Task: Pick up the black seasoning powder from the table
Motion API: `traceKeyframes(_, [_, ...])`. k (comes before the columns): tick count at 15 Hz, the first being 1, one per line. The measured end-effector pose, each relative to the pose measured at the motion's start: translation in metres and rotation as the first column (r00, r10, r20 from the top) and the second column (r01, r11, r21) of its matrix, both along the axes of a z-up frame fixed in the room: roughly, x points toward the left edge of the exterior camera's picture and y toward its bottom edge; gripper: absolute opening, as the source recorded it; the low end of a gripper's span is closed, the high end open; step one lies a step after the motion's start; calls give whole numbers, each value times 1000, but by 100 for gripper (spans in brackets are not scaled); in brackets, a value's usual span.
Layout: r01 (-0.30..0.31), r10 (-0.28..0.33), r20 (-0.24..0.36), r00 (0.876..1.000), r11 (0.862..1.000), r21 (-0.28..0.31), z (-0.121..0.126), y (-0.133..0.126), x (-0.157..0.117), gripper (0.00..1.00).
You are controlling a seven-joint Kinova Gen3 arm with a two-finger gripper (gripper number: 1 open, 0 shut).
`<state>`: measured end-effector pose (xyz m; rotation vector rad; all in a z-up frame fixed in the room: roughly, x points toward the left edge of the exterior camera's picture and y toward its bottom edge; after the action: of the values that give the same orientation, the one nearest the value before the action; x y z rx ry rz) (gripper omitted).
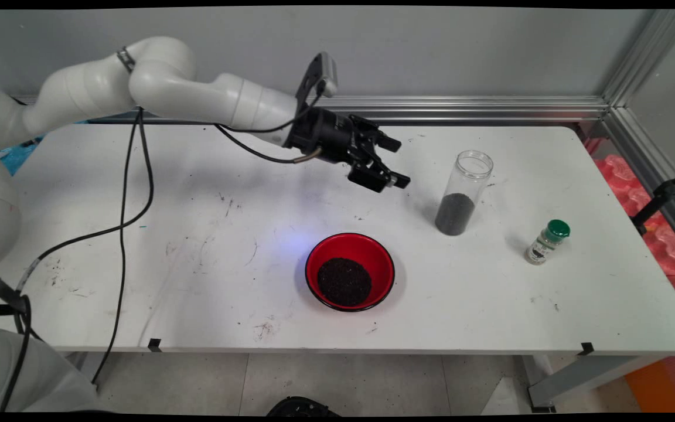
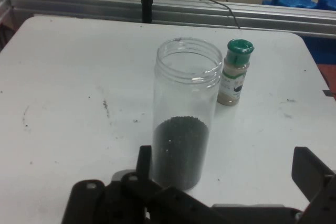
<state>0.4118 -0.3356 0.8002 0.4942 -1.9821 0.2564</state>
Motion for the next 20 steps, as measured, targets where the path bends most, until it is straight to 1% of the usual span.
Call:
traceKeyframes(11, [2,-2,2,1000,1000,10,-33,-21,-35,100])
traceKeyframes(20, [10,-10,21,1000,1000,10,-61,-38,-58,100])
